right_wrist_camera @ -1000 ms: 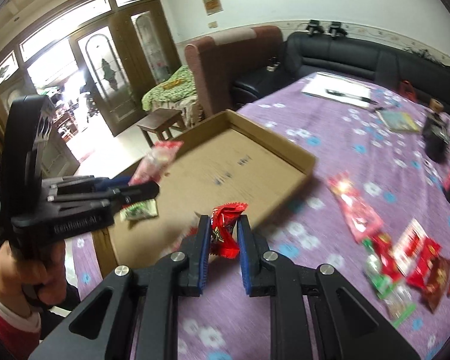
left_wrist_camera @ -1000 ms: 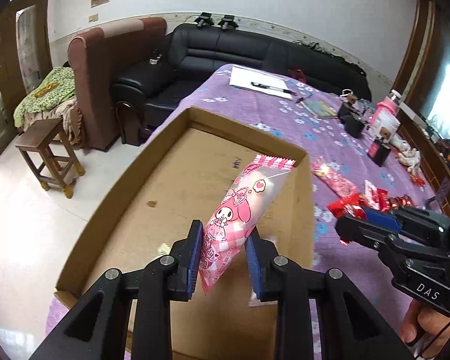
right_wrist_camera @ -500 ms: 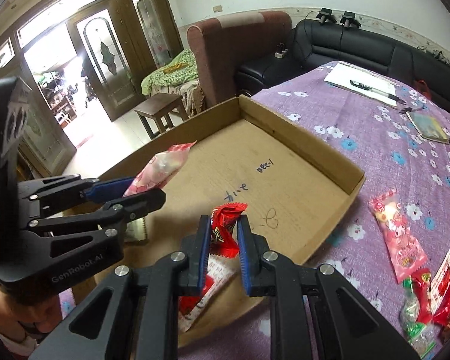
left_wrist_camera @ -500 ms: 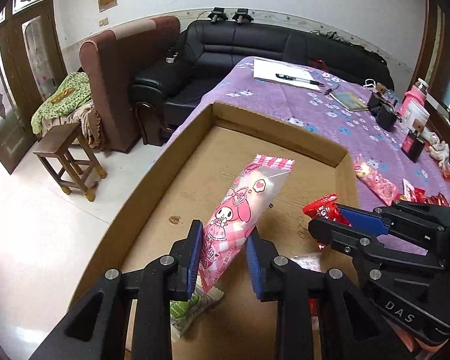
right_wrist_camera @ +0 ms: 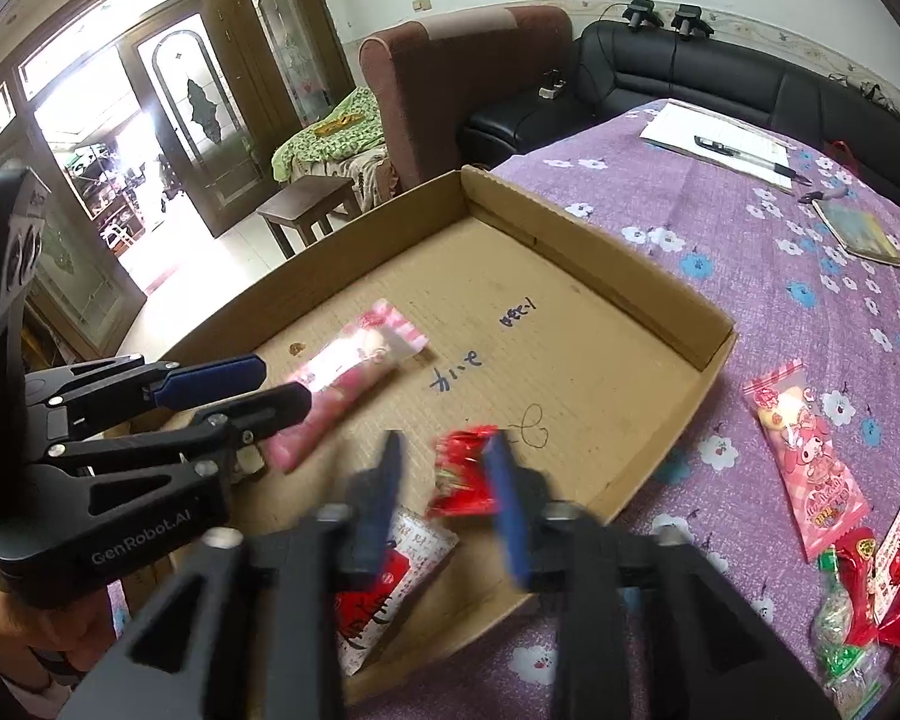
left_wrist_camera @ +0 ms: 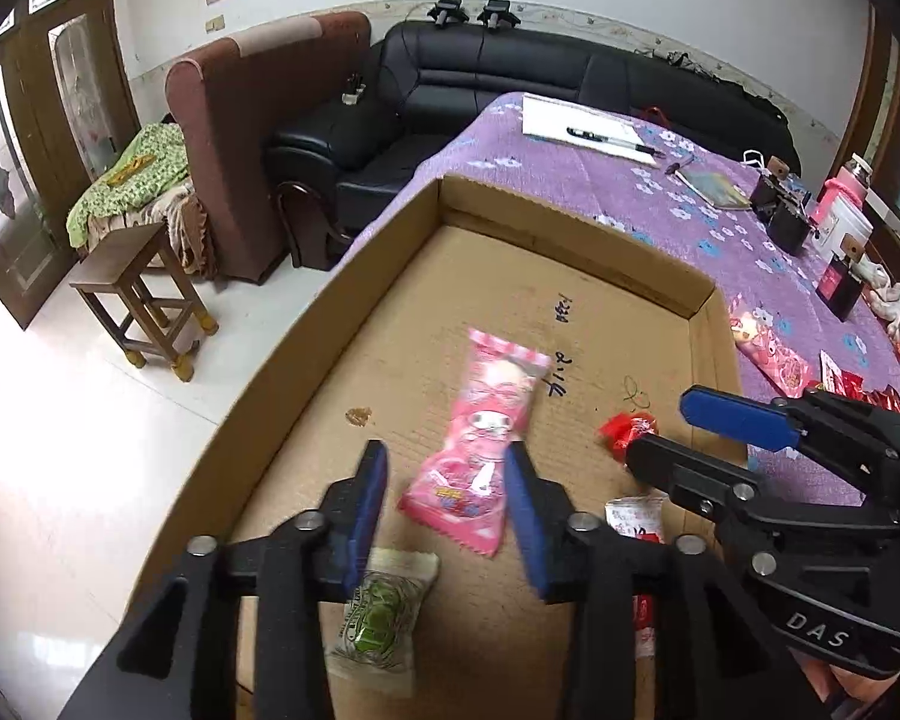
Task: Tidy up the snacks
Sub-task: 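Carry both snacks over the cardboard tray and open both grippers to drop them, then move both open grippers back to the snack pile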
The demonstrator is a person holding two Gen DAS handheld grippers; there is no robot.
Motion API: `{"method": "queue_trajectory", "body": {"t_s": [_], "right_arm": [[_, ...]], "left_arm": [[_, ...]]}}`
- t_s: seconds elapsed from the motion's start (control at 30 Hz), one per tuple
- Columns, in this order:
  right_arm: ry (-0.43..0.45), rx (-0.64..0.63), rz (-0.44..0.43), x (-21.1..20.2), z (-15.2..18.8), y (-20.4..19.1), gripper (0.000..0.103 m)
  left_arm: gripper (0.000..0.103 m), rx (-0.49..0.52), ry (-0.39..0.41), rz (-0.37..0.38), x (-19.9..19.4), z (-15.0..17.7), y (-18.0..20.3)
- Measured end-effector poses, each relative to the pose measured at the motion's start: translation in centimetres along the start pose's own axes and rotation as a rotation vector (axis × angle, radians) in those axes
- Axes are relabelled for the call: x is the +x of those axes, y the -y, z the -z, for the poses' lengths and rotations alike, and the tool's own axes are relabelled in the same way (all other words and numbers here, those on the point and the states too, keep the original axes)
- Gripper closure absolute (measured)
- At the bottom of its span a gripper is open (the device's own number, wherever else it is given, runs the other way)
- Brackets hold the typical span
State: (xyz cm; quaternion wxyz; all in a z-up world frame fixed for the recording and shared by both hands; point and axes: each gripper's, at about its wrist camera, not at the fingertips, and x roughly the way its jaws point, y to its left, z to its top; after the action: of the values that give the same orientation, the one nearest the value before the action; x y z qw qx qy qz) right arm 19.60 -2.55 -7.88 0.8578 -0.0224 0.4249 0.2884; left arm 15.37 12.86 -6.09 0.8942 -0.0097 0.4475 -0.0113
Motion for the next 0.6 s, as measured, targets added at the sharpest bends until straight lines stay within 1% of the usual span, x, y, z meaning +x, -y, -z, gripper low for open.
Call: {"method": "queue_trajectory", "body": {"t_s": [0.03, 0.07, 0.17, 0.3, 0.37, 0.43, 0.53, 0.6], "right_arm": [[0.006, -0.002, 0.002, -0.2, 0.0, 0.0, 0.061], [0.011, -0.004, 0.003, -0.4, 0.0, 0.0, 0.061], [0.028, -0.002, 0.004, -1.3, 0.0, 0.0, 0.061], [0.066, 0.003, -0.001, -3.4, 0.2, 0.3, 0.061], [0.088, 0.016, -0.006, -4.8, 0.7, 0.8, 0.06], [0.104, 0.03, -0.002, -6.1, 1.3, 1.4, 0.059], [0.129, 0.057, 0.016, -8.2, 2.6, 2.8, 0.054], [0.142, 0.077, 0.029, -9.5, 3.4, 3.8, 0.053]], "left_arm": [[0.044, -0.004, 0.007, -0.002, -0.2, 0.0, 0.0], [0.041, -0.009, 0.016, -0.001, -0.5, 0.0, -0.1], [0.041, -0.032, 0.041, 0.005, -1.5, -0.1, -0.5], [0.041, -0.069, 0.067, 0.037, -3.4, -0.1, -0.8], [0.035, -0.082, 0.086, 0.059, -4.4, -0.1, -0.7], [0.031, -0.093, 0.111, 0.085, -5.5, 0.1, -0.4], [0.027, -0.095, 0.138, 0.119, -7.0, 0.0, 0.7], [0.027, -0.087, 0.148, 0.145, -7.7, -0.1, 1.6]]}}
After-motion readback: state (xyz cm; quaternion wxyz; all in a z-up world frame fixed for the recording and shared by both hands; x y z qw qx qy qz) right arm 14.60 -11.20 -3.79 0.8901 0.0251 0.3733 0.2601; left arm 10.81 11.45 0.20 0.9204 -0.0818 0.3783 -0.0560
